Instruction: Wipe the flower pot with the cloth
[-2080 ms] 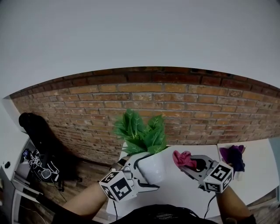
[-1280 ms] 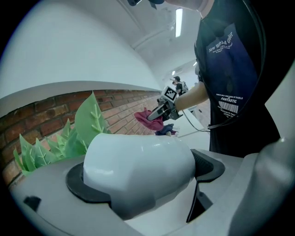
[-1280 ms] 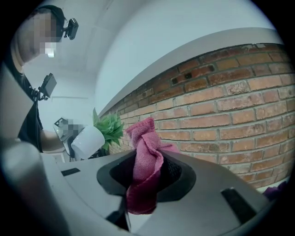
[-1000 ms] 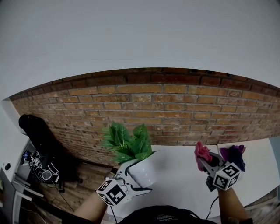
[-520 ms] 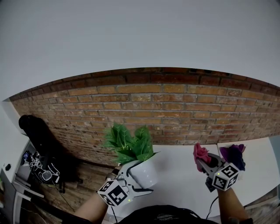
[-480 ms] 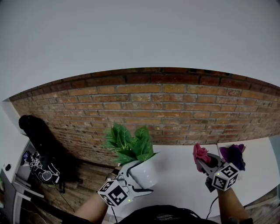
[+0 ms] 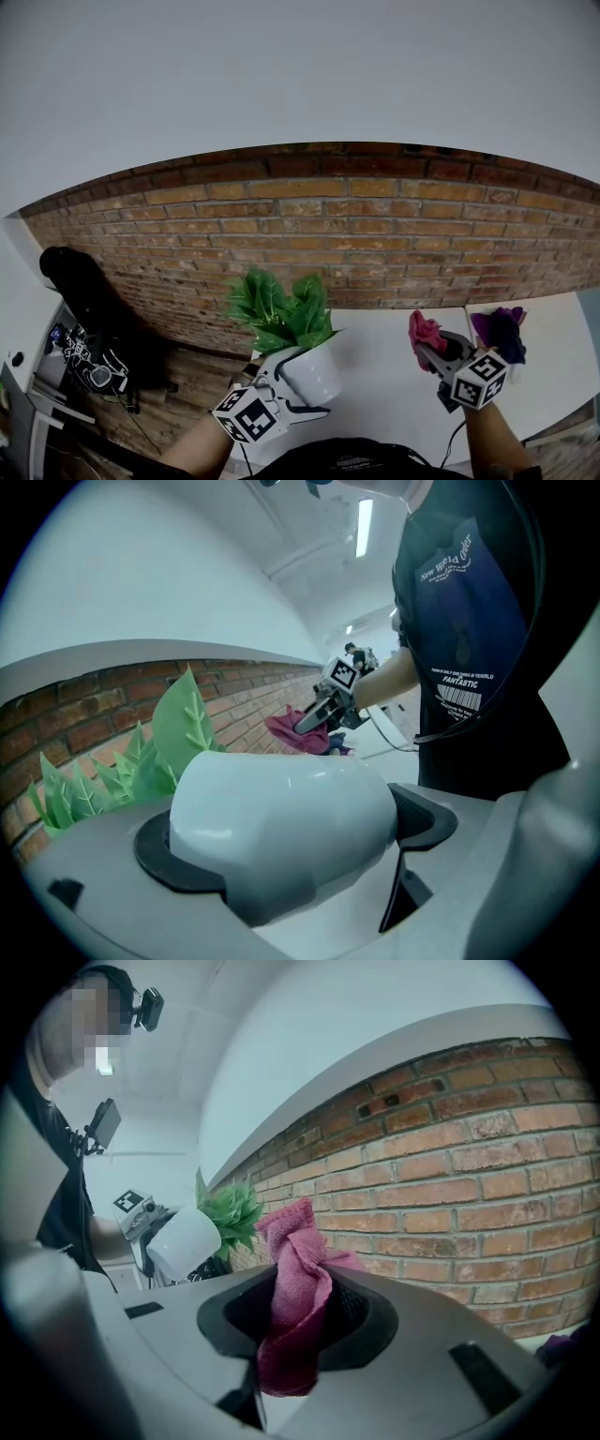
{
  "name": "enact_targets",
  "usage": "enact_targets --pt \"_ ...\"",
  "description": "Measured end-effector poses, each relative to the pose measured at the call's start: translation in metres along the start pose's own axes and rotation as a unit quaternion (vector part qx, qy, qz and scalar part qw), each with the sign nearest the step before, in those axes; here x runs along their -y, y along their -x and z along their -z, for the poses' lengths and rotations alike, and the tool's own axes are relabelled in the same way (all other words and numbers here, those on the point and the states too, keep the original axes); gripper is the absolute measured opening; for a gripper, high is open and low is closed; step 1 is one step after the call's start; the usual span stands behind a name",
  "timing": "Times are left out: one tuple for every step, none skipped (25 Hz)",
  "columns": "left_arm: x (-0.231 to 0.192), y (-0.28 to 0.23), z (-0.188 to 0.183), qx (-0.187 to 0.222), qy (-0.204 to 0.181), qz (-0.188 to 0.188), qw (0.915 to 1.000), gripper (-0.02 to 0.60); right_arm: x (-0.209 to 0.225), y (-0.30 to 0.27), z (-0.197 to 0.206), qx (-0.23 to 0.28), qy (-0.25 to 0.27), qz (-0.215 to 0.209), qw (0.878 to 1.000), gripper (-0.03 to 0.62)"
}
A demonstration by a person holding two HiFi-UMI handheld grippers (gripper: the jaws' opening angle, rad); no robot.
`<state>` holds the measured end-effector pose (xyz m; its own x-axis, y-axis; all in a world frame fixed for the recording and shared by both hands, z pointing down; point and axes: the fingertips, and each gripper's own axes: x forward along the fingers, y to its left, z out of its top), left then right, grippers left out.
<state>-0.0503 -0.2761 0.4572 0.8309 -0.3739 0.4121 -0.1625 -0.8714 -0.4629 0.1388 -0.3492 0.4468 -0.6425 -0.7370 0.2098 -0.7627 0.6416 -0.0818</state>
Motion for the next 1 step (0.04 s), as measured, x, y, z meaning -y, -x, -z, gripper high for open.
enact_targets --pt "0.0001 -0.0005 0.0004 0.000 0.001 0.001 1.0000 0.558 0.0001 -0.0006 0.0004 -0.001 0.000 0.000 1.000 0.100"
